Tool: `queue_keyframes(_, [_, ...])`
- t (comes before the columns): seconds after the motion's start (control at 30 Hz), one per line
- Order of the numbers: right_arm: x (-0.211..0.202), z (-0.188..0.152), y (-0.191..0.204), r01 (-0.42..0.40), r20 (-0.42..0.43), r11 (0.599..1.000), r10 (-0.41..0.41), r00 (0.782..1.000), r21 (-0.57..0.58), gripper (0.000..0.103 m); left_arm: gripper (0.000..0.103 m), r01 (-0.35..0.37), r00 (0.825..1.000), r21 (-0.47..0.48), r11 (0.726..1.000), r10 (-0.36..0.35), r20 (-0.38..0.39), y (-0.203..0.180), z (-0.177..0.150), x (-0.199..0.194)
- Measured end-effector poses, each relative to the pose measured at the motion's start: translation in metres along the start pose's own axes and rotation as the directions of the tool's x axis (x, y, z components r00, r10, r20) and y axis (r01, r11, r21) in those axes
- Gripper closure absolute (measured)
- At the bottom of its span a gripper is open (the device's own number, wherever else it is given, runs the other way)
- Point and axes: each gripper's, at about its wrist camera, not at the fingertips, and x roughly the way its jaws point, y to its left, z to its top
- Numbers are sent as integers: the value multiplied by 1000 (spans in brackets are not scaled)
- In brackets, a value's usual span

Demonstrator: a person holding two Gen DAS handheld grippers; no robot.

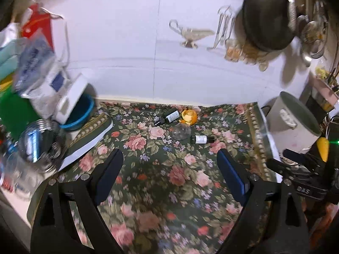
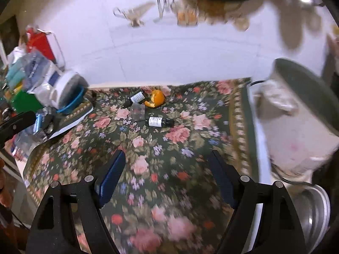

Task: Collect trash
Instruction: 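Move both grippers down toward the glass jar and brown bottles, then grasp the brown bottle with the right gripper while the left gripper grasps the glass jar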

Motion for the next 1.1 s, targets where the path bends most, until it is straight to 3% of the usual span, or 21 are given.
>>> queue_keyframes(0.27, [122,50,6,-22,-95,999,25,995,32,26,13,49,992,-27,998,-52,-115,41,20,104])
queue_keyframes(0.47, [193,65,12,-46,-194,999,49,980,19,26,13,45,983,-22,999,-48,-178,56,14,149])
queue_keyframes(0.6, [220,62,11,-77,-260,997,79,962,18,26,13,46,974,-14,999,-48,-222,59,8,167])
queue_keyframes(0.8, [219,49,17,-99,-331,994,80,940,-40,27,13,65,963,-32,997,-71,-259,61,3,184])
queue_keyframes(0.83, [219,47,18,-87,-334,995,66,940,-50,29,13,66,962,-33,997,-72,-262,61,3,186])
queue_keyframes(0.9, [218,44,19,-73,-341,995,46,939,-68,47,13,70,960,-37,997,-78,-267,60,4,191])
queue_keyframes(0.93, [220,43,19,-63,-346,996,35,937,-71,52,13,74,959,-40,996,-82,-270,60,4,195])
queue_keyframes(1.0, [219,42,20,-36,-332,996,6,943,-86,74,13,88,955,-48,995,-98,-279,57,6,202])
queue_keyframes(1.1, [212,40,15,-20,-310,998,0,951,-62,78,13,116,948,-58,992,-128,-291,47,9,216])
